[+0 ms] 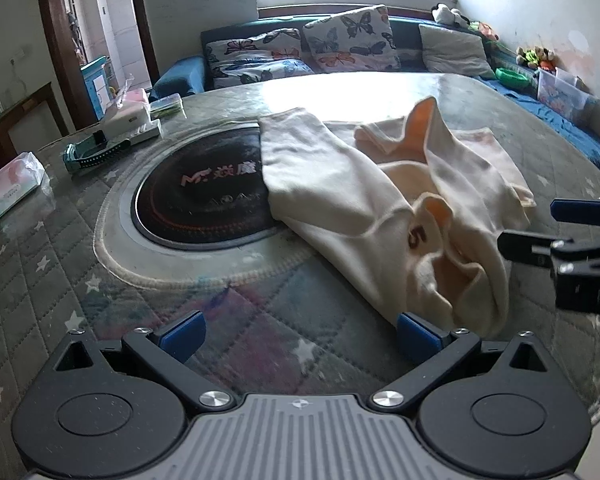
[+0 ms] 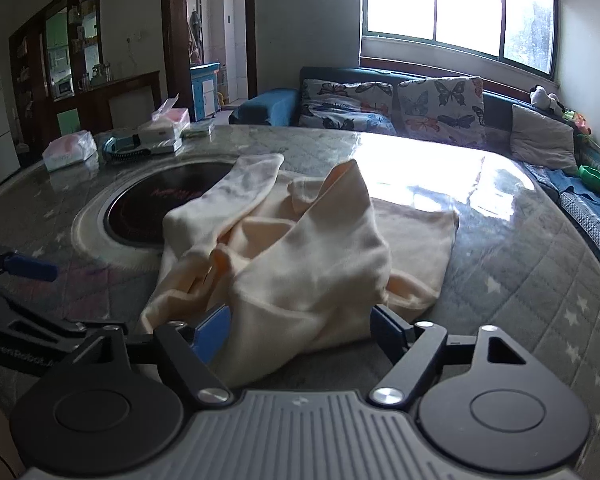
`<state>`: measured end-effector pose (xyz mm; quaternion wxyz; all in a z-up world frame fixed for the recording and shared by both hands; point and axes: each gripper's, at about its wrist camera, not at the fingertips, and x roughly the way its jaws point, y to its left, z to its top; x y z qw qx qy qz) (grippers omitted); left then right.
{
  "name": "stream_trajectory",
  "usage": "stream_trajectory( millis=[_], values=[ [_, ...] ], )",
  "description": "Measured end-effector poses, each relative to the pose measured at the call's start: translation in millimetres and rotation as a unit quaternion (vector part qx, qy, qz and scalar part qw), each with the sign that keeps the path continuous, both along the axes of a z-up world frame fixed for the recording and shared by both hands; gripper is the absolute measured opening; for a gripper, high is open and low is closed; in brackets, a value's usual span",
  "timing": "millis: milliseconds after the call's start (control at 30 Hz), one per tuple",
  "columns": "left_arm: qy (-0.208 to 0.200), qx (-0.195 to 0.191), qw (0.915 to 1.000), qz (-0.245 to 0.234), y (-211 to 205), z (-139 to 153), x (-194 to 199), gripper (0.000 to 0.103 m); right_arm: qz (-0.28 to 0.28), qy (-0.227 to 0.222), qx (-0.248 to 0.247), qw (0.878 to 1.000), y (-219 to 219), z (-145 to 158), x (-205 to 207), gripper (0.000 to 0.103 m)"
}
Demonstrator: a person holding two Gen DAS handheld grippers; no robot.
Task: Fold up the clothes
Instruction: 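Close the right gripper on the cream shirt edge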
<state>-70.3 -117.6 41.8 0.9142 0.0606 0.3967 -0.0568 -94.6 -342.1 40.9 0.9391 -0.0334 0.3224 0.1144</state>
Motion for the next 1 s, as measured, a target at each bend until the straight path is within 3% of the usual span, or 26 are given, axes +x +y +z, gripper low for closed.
stream_trajectory(
  millis=[433,633,733,833,900,1000],
  values=[
    [-0.003,-0.022,0.9995,0.021,20.1,-0.1,33.2,0.103,-0.021,-0.016,-0.012,1.0,-12.0,22.1,110.8,0.064],
    [0.007,-0.027,0.9993,0.025,23.7,-5.8,45.5,0.103,-0.016,0.01,-0.002,1.0,-10.5,16.9,159.6,0.055],
    [0.009,-0.026,0.9993,0.024,23.4,-6.9,50.0,0.103,-0.013,0.028,-0.025,0.999,-6.6,6.5,176.9,0.049],
    [0.01,-0.026,0.9994,0.023,23.4,-7.2,54.4,0.103,-0.011,0.045,-0.039,0.998,-5.8,-5.9,186.5,0.034],
    [0.008,-0.026,0.9994,0.022,22.7,-5.9,57.0,0.103,-0.013,0.052,-0.036,0.998,-8.3,-11.8,188.6,0.017],
    [0.002,-0.024,0.9995,0.021,21.3,-1.6,60.5,0.103,-0.028,0.041,-0.03,0.998,-15.6,-11.4,182.4,0.005]
  ],
)
